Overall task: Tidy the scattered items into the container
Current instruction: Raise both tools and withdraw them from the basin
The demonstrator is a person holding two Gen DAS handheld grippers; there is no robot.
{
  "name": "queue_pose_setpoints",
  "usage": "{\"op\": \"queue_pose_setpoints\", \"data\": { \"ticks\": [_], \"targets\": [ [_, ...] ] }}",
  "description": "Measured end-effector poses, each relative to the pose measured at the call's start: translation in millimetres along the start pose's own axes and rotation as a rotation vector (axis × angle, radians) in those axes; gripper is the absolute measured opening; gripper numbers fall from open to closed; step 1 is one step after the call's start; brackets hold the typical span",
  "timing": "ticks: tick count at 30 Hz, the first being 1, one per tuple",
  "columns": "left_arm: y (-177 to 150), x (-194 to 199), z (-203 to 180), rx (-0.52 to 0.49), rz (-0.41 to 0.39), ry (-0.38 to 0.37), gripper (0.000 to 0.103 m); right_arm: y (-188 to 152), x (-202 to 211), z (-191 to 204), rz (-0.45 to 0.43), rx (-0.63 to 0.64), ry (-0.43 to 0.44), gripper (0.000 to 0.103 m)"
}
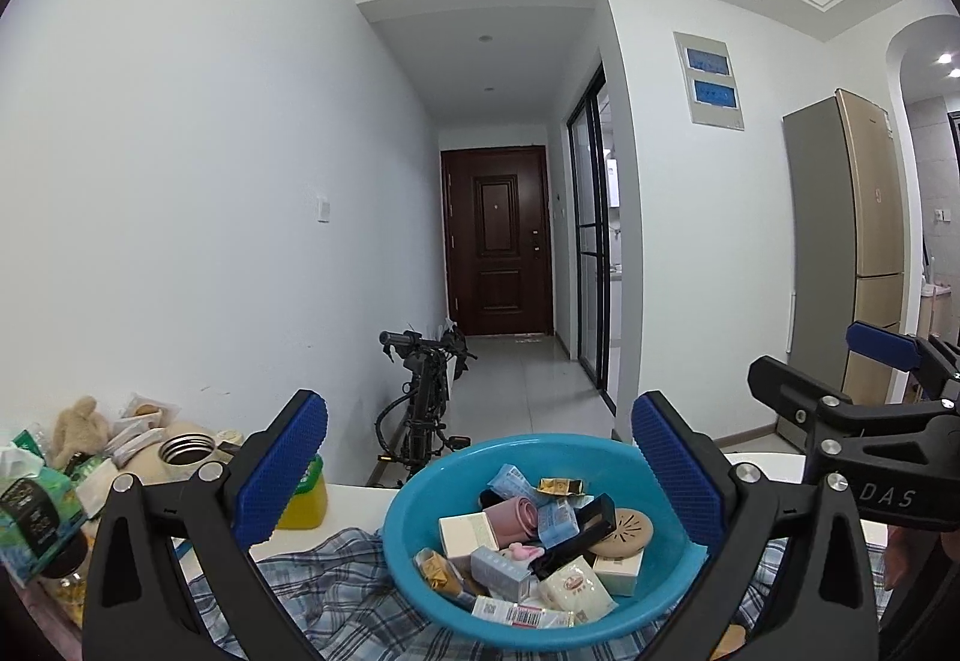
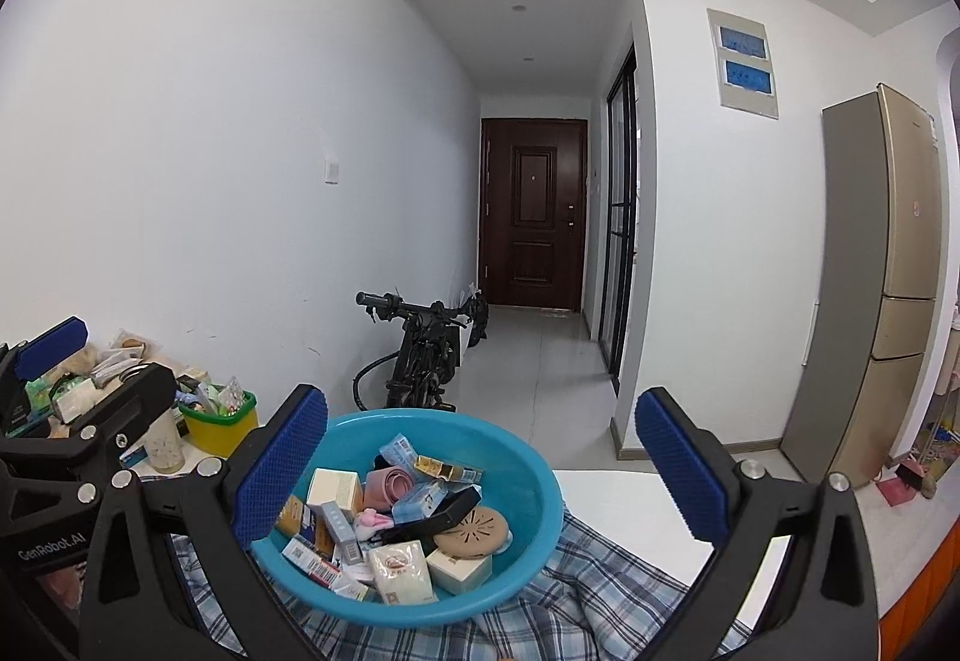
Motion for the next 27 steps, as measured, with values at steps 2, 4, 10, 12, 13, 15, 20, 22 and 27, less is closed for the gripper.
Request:
{"op": "queue_pose_setpoints", "data": {
  "ticks": [2,4,10,12,13,15,20,22,27],
  "targets": [
    [-2,8,2,0.001,0.0,0.003,0.103,-2,7,0,0.0,0.0,-0.005,0.102],
    [-5,14,3,0.001,0.003,0.007,0.103,-6,12,-2,0.005,-0.003,-0.005,0.102],
    [-30,21,7,-0.007,0.074,0.018,0.103,-40,17,0,0.098,0.0,0.014,0.102],
    [-43,19,6,-0.004,0.11,0.016,0.103,-54,14,0,0.139,0.006,0.019,0.102],
    [-49,19,6,-0.004,0.128,0.012,0.103,-60,12,1,0.158,0.007,0.021,0.102],
    [-63,16,4,-0.009,0.168,0.003,0.103,-72,10,0,0.19,0.004,0.026,0.102],
    [-95,12,-1,-0.027,0.237,-0.01,0.103,-97,7,-2,0.249,-0.008,0.022,0.102],
    [-106,10,-2,-0.025,0.259,-0.017,0.103,-107,4,-3,0.272,-0.006,0.017,0.102],
    [-135,4,0,0.012,0.287,-0.002,0.103,-132,-7,-8,0.34,-0.007,-0.004,0.102]
  ]
}}
Point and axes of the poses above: each gripper's, at about its wrist camera, not at the fingertips, and x roughly against the way its jaws point, z to its left, y to its top, the point moved 2 cm from there along -x, roughly the way its jaws point, and after that the axes turned 1 degree about -x, right-handed, at the moved point
